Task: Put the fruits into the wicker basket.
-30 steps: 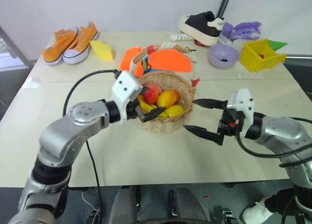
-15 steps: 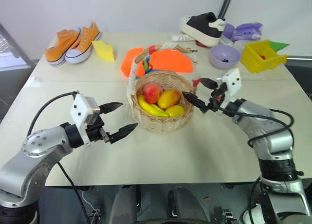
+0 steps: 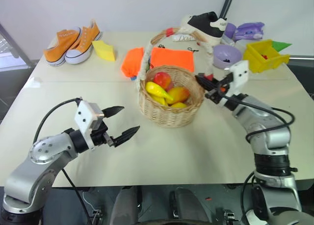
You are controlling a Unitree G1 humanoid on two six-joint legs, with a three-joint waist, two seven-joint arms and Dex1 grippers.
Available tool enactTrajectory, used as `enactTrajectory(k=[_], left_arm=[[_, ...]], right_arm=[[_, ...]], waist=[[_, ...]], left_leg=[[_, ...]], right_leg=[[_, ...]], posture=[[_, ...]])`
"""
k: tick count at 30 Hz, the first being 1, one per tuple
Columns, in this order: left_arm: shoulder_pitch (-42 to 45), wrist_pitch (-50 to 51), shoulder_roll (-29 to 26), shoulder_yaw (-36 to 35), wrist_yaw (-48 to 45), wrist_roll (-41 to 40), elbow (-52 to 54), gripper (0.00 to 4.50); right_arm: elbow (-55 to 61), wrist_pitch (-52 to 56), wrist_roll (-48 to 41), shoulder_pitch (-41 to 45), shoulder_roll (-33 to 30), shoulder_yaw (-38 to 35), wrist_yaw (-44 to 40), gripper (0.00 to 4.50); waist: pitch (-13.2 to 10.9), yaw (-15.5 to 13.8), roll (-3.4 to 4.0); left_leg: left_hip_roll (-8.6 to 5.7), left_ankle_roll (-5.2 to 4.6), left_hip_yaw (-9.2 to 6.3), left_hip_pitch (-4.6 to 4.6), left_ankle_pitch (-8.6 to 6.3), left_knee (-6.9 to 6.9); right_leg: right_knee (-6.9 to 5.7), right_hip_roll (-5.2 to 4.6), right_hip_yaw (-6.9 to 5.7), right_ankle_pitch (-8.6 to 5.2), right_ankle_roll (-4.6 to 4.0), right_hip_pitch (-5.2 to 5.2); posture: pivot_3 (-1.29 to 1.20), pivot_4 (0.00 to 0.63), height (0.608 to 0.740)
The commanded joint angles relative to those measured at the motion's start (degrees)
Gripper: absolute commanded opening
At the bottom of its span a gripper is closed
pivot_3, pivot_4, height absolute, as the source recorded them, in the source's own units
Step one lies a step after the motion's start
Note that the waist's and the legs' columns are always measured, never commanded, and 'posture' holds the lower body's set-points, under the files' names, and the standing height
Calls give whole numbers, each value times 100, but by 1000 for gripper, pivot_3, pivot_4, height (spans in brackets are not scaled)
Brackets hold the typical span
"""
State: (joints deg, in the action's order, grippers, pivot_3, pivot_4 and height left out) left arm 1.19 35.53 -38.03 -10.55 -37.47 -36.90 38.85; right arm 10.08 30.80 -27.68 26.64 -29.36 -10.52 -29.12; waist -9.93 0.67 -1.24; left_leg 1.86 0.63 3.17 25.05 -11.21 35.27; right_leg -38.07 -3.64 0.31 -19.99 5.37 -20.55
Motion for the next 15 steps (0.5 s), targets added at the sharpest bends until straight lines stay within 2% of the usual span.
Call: enactTrajectory(k=[1, 6, 12, 15], left_arm=[[189, -120, 38, 110, -18, -12, 14, 4500], [525, -193, 161, 424, -53, 90, -239, 4500], [911, -357, 328, 764, -133, 301, -636, 4500], [955, -412, 365, 818, -167, 353, -723, 4500]], right_arm=[[261, -51, -29, -77, -512, -781, 74, 36], [-192, -264, 194, -465, -1133, -1547, 160, 36], [-975, -788, 561, -762, -1120, -2027, 599, 36], [-1057, -814, 492, -852, -1029, -2148, 658, 1585]], waist=[[0, -2, 0], [0, -3, 1], [6, 26, 22], [7, 30, 45]], left_leg=[[0, 0, 0, 0, 0, 0], [-1, -1, 1, 0, 0, 0], [0, -2, 8, -3, 1, 3], [1, -3, 15, -4, 2, 2]], right_leg=[[0, 0, 0, 0, 0, 0], [1, 2, 0, 0, 0, 1], [-2, 11, 6, 1, 2, 0], [-4, 15, 15, 1, 4, -4]], posture=[[0, 150, 733], [0, 150, 733], [0, 150, 733], [0, 150, 733]])
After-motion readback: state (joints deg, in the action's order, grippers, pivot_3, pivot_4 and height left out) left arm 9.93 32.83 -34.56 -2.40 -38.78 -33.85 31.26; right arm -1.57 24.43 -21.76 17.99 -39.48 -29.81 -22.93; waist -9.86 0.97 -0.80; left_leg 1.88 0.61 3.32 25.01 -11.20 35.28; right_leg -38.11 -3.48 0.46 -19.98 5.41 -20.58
